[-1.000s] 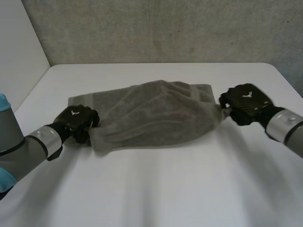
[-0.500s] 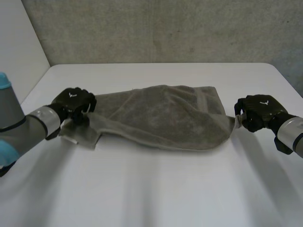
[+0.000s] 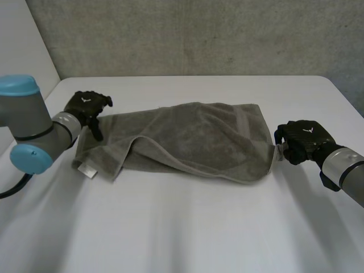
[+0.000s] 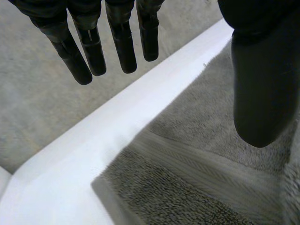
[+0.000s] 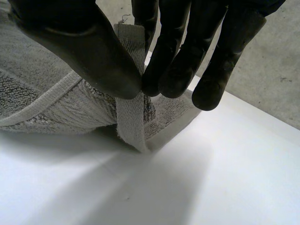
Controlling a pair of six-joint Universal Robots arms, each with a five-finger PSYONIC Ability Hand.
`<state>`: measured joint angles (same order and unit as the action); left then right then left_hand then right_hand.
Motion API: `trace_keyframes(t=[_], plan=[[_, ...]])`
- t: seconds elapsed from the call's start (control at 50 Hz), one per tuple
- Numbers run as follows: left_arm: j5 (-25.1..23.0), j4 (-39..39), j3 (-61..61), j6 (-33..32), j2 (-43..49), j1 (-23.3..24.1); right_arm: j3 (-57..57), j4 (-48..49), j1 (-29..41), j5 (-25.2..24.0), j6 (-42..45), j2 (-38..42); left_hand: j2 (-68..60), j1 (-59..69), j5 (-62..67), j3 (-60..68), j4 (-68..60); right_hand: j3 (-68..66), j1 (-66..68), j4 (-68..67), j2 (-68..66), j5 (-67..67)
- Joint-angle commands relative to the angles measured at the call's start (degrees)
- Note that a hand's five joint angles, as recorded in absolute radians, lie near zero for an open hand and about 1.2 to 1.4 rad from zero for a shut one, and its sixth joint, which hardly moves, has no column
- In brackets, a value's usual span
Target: Fold the towel.
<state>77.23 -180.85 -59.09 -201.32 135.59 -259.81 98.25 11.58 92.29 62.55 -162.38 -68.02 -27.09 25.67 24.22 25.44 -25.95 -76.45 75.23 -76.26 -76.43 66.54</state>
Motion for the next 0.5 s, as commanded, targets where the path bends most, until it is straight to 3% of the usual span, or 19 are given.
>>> trace_keyframes(t=[0.02,0.12,0.22,0.42,0.5], plan=[[0.0,0.6,-11.9,2.9,-12.3,0.8,0.4,0.1,0.0,0.6,0.1,0.0,5.8,-4.4,-12.9,-4.1,4.6,-3.6,4.8,-3.7,-3.6,3.5],[0.0,-1.0,-18.9,7.9,-18.0,4.6,0.5,0.1,0.1,0.6,0.1,0.0,6.1,-4.7,-13.2,-4.5,5.0,-3.6,4.8,-3.7,-3.6,3.5],[0.4,-3.9,-22.2,11.6,-18.1,8.0,0.5,0.1,0.8,0.6,0.1,0.0,6.6,-5.2,-13.7,-5.0,5.5,-3.6,4.8,-3.7,-3.6,3.5],[1.7,-10.7,-19.8,11.7,-9.6,12.8,1.6,0.2,1.1,0.6,0.3,-0.1,7.3,-5.9,-14.4,-5.6,6.1,-3.6,4.8,-3.7,-3.6,3.5],[5.9,-11.7,-14.7,11.6,-3.1,13.4,2.0,0.2,1.0,0.6,0.3,-0.2,6.3,-4.9,-13.4,-4.6,5.1,-3.6,4.8,-3.7,-3.6,3.5]])
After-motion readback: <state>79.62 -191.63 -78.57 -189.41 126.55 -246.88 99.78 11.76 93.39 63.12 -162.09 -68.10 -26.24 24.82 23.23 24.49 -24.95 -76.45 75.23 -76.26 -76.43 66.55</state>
